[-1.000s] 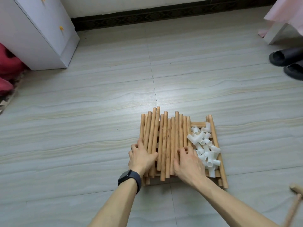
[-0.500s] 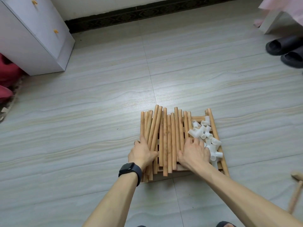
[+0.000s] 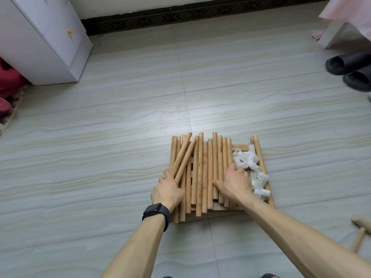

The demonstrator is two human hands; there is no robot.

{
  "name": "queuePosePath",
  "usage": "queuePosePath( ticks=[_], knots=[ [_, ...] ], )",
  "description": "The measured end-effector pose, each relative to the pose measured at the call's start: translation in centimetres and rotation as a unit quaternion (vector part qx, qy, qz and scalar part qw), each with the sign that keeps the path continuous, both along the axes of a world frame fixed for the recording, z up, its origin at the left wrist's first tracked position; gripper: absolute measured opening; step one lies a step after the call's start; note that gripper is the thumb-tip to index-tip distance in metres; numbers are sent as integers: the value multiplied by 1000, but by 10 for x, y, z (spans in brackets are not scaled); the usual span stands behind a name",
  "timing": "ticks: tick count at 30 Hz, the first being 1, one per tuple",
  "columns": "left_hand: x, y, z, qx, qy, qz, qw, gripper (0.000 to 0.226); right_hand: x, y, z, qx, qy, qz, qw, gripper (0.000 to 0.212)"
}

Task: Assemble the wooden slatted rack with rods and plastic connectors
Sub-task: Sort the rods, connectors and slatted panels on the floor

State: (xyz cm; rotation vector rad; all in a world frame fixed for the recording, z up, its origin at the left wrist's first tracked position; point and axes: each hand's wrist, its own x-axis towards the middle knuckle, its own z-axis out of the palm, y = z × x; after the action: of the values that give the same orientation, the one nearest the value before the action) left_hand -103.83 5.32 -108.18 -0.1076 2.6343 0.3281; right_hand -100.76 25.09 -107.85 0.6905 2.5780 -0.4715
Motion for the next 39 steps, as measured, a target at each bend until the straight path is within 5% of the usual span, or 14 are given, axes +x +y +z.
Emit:
queuePosePath(
  ticks=[9,18,28,39],
  knots=[
    [-5,-16,-7,55,-26,32,998,32,-19,-4,1,24,-42,-37,998,89],
    [-8,-47,-16,238,-63,133,960,29,-25,-5,-6,28,-12,-28,999,44],
    [-4,-80,-6,349,-46,214,911,26,-22,9,24,-130,27,-62,989,17],
    [39,-180,-32,191,-24,234,953,30,1,-144,28,-332,-33,11,943,29]
  ],
)
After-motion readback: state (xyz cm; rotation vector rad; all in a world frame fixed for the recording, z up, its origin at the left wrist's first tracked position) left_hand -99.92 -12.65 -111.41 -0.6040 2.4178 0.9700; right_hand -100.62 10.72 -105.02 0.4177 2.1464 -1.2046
